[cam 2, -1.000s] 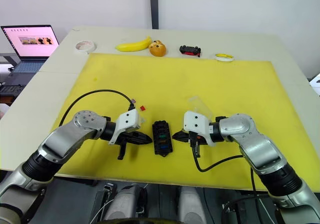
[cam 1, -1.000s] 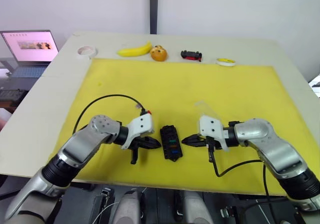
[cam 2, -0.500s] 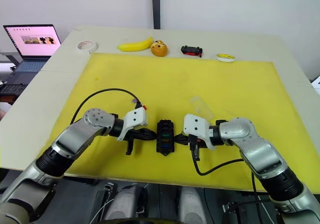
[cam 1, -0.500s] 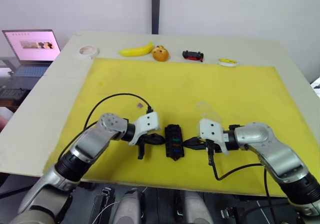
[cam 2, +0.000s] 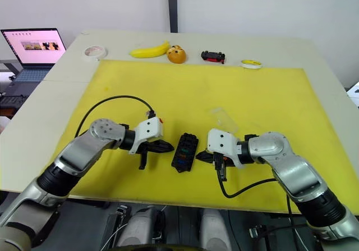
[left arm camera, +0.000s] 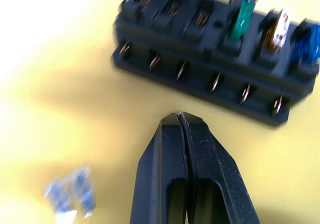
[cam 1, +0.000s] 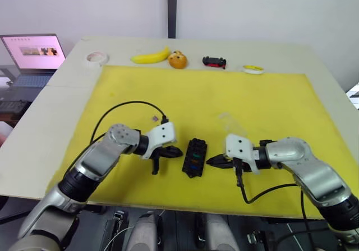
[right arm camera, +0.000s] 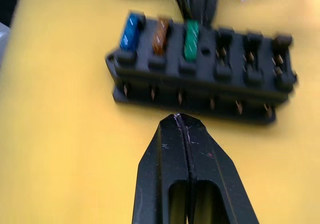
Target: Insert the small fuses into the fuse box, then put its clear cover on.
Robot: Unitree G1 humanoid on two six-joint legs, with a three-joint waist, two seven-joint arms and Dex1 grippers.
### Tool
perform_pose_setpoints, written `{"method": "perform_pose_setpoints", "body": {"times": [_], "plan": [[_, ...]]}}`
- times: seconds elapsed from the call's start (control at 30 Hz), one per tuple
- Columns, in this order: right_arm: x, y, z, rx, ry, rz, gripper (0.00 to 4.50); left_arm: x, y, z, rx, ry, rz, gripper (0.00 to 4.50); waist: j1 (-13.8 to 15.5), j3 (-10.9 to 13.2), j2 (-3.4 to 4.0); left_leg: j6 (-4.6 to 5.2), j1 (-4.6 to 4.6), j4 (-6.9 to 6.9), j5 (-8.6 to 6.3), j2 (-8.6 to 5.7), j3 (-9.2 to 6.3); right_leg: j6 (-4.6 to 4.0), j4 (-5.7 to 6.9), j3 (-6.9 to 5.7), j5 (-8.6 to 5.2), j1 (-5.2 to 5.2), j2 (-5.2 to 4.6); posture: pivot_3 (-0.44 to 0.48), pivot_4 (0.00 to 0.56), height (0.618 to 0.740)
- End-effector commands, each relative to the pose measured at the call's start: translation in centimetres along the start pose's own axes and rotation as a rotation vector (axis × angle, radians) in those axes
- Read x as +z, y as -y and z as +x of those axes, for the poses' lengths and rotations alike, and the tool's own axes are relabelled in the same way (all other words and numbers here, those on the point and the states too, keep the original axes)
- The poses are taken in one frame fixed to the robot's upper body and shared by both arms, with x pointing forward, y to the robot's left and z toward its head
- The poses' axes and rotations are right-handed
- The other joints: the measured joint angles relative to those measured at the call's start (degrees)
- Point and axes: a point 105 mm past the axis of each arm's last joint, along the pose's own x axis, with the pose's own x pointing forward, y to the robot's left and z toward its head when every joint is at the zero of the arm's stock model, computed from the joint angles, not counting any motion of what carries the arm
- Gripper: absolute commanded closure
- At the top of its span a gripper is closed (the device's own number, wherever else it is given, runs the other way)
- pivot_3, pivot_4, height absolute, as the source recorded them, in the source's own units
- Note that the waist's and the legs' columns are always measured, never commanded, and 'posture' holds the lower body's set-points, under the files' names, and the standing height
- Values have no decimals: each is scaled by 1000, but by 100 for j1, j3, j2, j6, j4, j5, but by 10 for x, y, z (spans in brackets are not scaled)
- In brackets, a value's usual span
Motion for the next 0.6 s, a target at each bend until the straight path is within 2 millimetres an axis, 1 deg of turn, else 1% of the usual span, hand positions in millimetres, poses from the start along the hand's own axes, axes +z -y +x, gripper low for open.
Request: {"method": "perform_pose_setpoints", "body": {"times": [0.03,0.07,0.13,0.27,0.4,0.47,0.5,0.53,0.6], "plan": [[1,15,-21,-71,-10,-32,4500,4,1,-32,59,33,-45,4457,-11,0,0,0,0,-1,0,3,0,0,1,0,0,-1,0,0,150,737],[1,17,-24,-78,-9,-33,4500,4,3,-37,69,41,-58,4457,-12,1,1,0,0,-2,0,6,0,0,1,0,0,-2,0,0,150,737],[9,25,-35,-103,29,-31,4500,8,6,-55,86,94,-136,4457,-5,1,0,0,-1,-2,0,9,0,0,2,0,0,-4,0,0,150,737],[28,43,-59,-129,102,-20,4500,20,6,-101,145,219,-247,4457,-7,2,0,0,-1,-2,0,13,-1,0,1,0,0,-4,-2,0,150,737],[38,49,-82,-97,119,-10,4500,13,8,-141,217,201,-317,4457,-5,2,1,0,0,-4,0,13,-1,-1,0,0,-1,-4,-2,0,150,737],[44,52,-94,-81,128,9,3964,9,9,-157,230,166,-337,3934,-2,3,1,0,0,-6,0,12,0,0,-3,-1,-2,-3,-2,0,150,737],[46,53,-98,-73,132,15,3619,7,10,-162,235,149,-346,3610,4,3,2,0,0,-6,0,12,2,-3,-3,0,-3,-3,-3,0,150,737],[47,53,-104,-67,130,17,3146,6,11,-165,237,128,-347,3104,17,3,2,0,0,-6,0,12,2,-13,-3,0,-9,-3,-4,0,150,737],[50,55,-113,-61,123,14,2151,3,12,-175,241,78,-341,2061,19,4,3,-1,1,-6,0,11,2,-18,-4,0,-12,-3,-6,0,150,737]]}}
